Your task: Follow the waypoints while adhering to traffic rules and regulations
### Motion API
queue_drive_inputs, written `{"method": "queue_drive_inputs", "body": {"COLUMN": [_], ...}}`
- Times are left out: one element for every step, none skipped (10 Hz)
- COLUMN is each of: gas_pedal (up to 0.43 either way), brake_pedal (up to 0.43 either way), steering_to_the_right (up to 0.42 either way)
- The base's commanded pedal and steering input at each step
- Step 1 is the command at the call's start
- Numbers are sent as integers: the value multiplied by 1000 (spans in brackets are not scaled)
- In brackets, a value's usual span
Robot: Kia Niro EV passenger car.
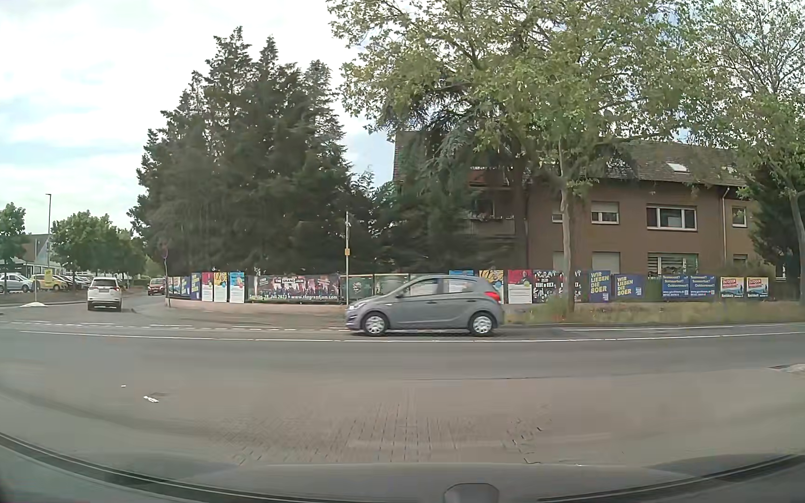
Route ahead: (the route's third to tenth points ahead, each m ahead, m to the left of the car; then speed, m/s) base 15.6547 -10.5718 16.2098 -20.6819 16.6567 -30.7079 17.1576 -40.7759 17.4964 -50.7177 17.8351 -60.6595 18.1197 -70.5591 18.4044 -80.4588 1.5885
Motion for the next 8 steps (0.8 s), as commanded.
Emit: {"method": "queue_drive_inputs", "body": {"gas_pedal": [0, 0, 0, 0, 0, 0, 0, 0], "brake_pedal": [274, 274, 274, 280, 280, 280, 280, 280], "steering_to_the_right": [3, 3, 3, 3, 3, 3, 3, 3]}}
